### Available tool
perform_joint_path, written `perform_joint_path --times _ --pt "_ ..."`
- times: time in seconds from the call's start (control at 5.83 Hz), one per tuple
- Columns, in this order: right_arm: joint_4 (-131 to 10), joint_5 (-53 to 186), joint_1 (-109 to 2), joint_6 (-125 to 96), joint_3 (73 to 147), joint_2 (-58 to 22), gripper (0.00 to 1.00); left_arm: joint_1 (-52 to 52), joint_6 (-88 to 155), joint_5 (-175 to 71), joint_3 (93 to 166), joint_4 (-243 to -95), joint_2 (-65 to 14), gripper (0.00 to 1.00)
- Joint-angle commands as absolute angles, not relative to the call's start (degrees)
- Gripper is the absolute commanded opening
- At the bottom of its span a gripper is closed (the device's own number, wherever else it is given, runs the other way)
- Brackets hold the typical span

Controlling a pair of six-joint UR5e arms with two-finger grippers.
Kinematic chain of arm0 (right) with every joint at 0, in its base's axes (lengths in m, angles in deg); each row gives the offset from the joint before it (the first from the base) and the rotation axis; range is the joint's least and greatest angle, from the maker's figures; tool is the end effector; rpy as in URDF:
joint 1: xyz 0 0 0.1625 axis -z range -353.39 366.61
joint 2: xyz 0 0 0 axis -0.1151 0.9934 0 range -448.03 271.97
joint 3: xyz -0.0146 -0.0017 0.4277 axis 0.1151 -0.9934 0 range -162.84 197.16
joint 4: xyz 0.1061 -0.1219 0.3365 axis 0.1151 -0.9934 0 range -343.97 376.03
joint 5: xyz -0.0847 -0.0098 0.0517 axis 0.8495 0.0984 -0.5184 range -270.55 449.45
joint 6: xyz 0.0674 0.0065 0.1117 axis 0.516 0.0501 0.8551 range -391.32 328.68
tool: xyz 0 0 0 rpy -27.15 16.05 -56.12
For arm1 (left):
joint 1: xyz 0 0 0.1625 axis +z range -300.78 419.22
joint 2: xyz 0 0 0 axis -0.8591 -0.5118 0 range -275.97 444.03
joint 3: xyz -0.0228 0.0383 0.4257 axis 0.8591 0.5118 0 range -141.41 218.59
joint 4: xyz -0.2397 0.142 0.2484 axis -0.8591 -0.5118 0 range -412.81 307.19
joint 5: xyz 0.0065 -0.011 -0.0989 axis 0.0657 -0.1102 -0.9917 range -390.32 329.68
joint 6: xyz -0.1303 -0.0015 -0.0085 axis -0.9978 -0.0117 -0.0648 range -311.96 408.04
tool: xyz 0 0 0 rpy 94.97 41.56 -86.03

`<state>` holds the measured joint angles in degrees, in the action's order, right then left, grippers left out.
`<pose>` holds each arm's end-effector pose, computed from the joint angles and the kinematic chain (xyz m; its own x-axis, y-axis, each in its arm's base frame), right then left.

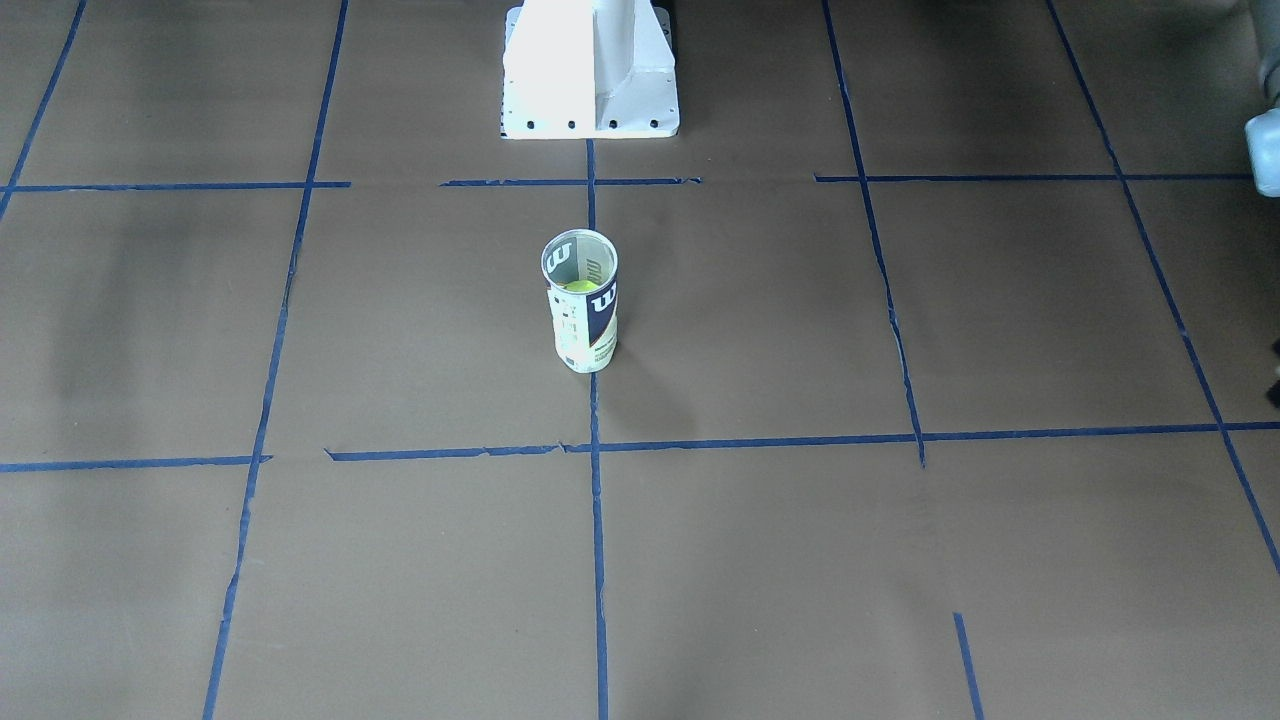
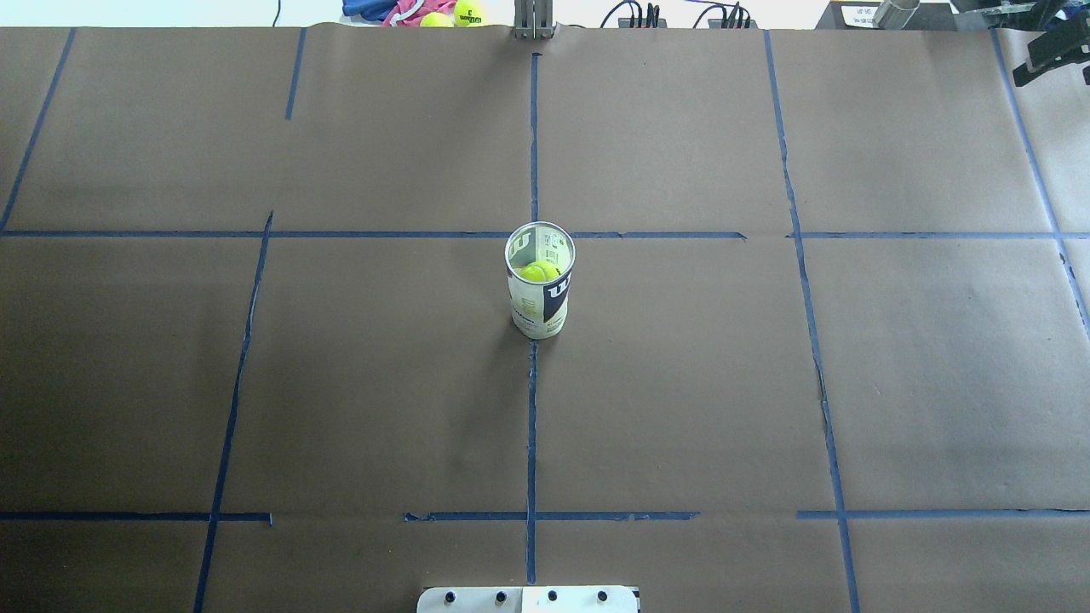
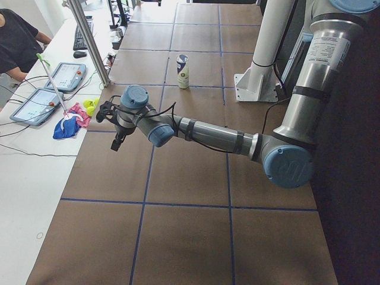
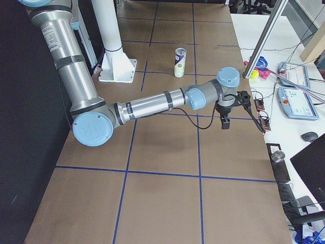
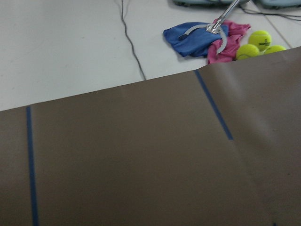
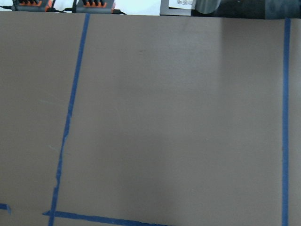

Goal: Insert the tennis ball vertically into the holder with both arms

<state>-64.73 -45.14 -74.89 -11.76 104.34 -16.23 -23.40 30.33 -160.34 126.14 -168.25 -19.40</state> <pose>-0.0474 -0.5988 0.5196 0.6679 -0.0706 0.7409 -0.0947 0.9793 0.1788 0.0258 -0.5828 0.5337 0.7082 0.2117 -0.6735 0.1176 0.9053 0.4082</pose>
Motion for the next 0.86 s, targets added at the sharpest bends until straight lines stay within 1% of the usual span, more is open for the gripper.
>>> perform_joint_path --times 0.0,0.17,0.34,0.51,0.69 --pt "-64.48 -45.20 -76.27 -12.95 103.91 -10.81 1.00 -28.56 48.84 -161.27 126.56 -150.56 -18.63 0.99" --pt "-64.82 -45.03 -76.71 -12.95 103.82 -7.30 1.00 -31.63 53.27 -161.62 126.65 -142.54 -18.19 1.00" --pt "-64.91 -45.63 -77.58 -18.87 104.26 -4.04 1.00 -35.40 53.57 -166.59 127.09 -131.93 -18.28 1.00" --pt "-67.52 -45.64 -78.02 -23.97 103.91 -2.96 1.00 -35.35 55.06 -166.37 127.62 -130.08 -15.49 1.00" --pt "-74.16 -45.55 -79.25 -29.33 104.60 -3.21 1.00 -35.26 57.42 -165.94 127.88 -130.07 -11.46 1.00"
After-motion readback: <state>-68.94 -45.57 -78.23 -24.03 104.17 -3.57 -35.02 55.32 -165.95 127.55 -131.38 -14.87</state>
